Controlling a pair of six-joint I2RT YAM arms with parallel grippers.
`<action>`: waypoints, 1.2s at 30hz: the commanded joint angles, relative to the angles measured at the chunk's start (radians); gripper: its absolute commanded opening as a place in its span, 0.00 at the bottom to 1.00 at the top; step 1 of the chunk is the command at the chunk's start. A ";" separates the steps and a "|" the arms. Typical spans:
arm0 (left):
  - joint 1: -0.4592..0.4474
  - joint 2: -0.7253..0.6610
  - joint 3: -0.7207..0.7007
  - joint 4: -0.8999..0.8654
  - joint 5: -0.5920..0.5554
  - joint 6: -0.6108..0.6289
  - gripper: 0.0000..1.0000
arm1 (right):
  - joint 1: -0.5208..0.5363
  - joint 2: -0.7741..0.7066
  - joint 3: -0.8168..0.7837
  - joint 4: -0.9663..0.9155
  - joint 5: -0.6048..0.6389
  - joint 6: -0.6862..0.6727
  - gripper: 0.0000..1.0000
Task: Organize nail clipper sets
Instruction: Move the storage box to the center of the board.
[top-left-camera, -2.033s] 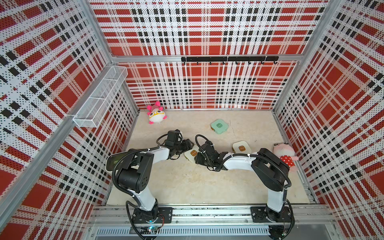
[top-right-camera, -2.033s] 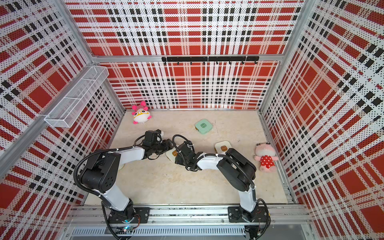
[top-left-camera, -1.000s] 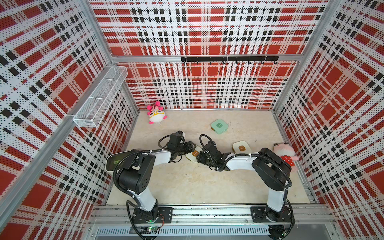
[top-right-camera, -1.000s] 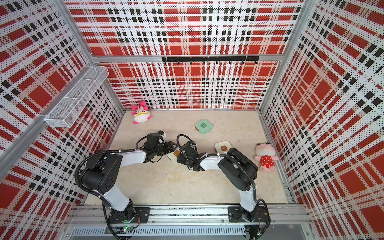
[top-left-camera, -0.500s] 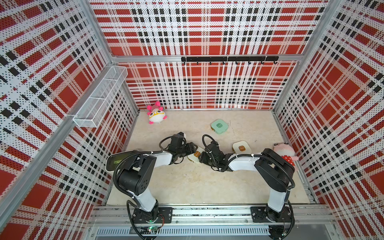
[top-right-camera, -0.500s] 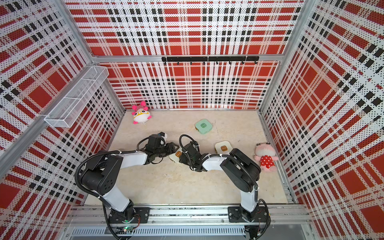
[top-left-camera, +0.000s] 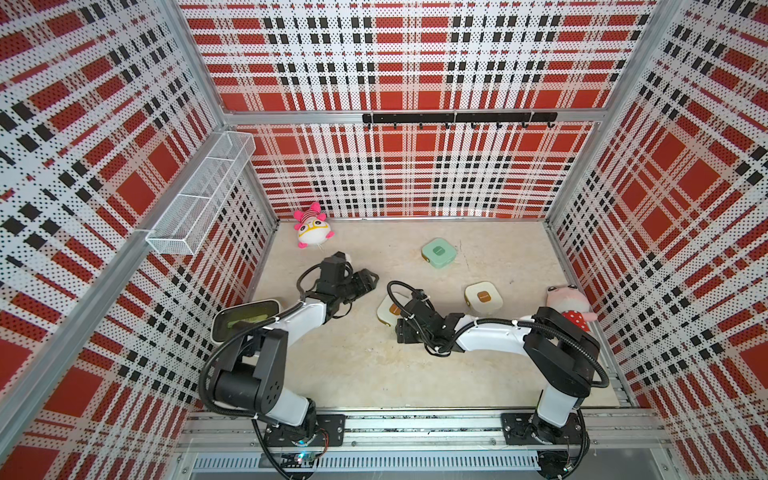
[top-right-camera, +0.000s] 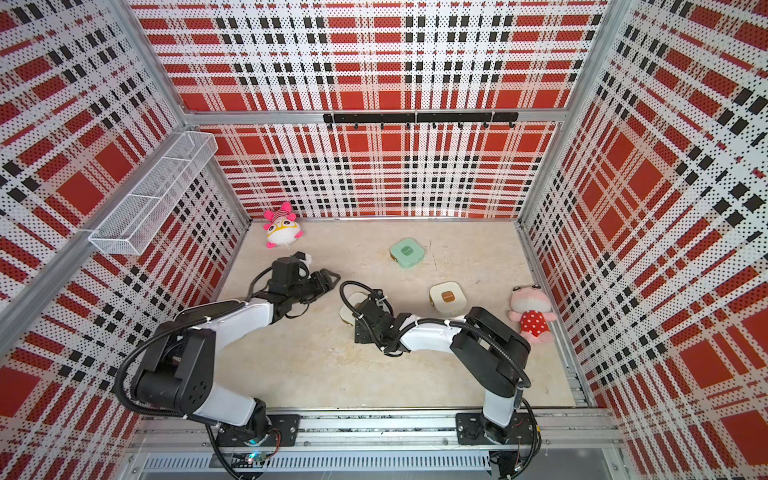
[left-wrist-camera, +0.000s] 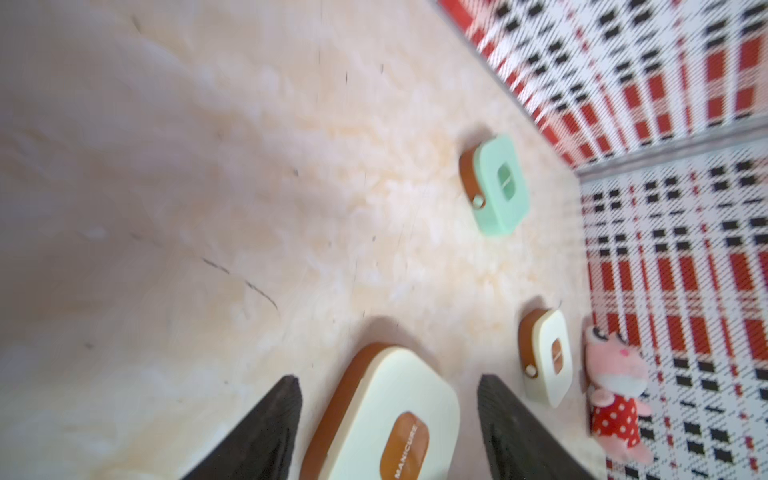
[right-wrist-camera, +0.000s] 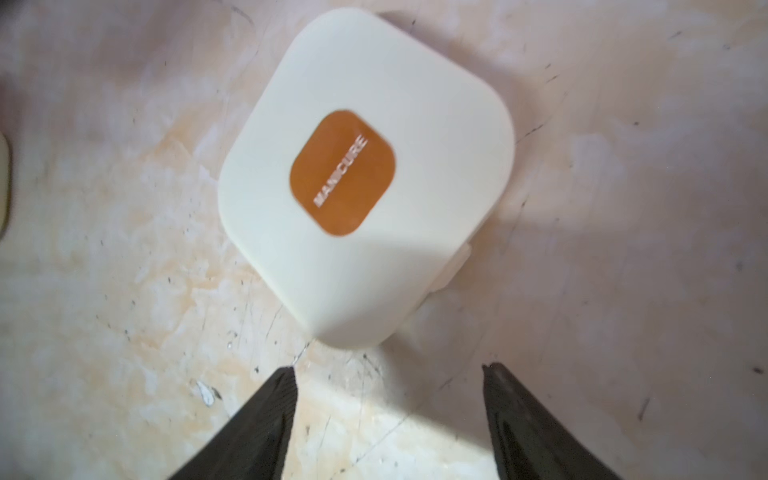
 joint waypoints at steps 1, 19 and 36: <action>0.044 -0.080 0.015 -0.040 -0.026 0.012 0.73 | 0.031 0.042 0.072 -0.127 0.084 -0.069 0.75; 0.105 -0.244 -0.031 -0.141 -0.040 0.050 0.75 | -0.090 0.303 0.416 -0.212 0.071 -0.143 0.64; 0.092 -0.355 0.191 0.029 -0.363 0.304 0.98 | -0.192 -0.177 0.303 -0.084 0.294 -0.356 0.81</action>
